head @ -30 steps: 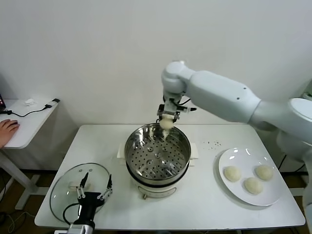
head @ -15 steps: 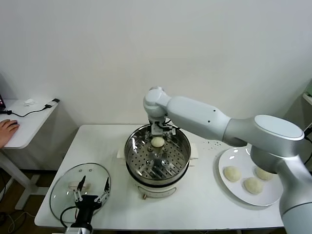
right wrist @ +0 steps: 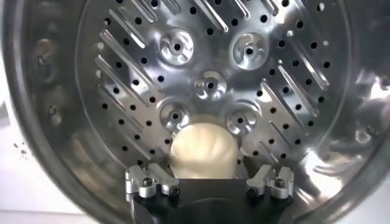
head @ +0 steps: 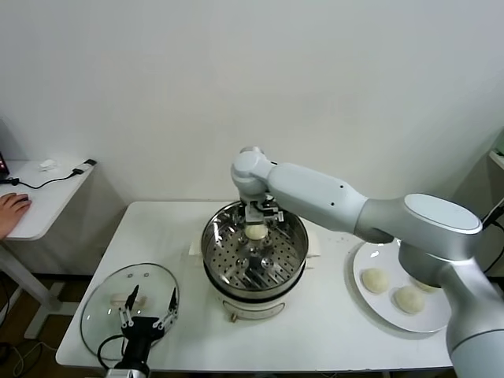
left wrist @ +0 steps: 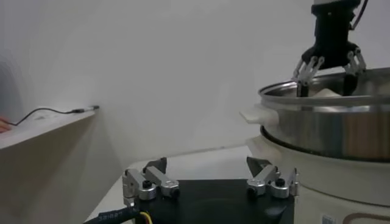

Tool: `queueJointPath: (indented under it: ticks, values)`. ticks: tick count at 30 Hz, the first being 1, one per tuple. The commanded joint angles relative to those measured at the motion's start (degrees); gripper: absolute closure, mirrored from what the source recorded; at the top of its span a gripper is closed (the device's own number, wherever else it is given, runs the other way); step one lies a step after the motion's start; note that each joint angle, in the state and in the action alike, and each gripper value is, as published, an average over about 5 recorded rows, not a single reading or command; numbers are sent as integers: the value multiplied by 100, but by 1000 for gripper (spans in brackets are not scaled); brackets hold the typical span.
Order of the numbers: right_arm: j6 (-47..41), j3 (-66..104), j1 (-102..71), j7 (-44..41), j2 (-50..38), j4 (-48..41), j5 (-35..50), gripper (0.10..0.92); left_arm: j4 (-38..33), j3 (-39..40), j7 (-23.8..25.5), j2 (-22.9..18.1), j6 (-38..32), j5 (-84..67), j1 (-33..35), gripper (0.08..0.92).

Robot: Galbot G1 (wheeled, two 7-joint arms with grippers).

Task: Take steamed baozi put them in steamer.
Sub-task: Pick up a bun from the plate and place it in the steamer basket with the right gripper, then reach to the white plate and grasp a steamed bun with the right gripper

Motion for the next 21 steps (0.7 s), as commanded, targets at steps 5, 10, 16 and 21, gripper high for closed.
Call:
queueJointPath:
  ticks: [5,10,16,21]
  values:
    - [-1068,-186,1352,-2,-1780,1491,2005,203,-6,-21,-1,38,-63,2,51,177]
    - [-2252,-1070,2250,747,-3263,2028,3378,203,-69,-16,0,27,-56,-23,82,177]
    - [-4727,-2159,2762,1615,-4800,2671,4768,203,-169,-48,2,32,-55,-53,143,177]
    - [-5716,-1940,1993,1904,-5564,2727,5465,203,-158,-73,-2,1,-78,15,128,177]
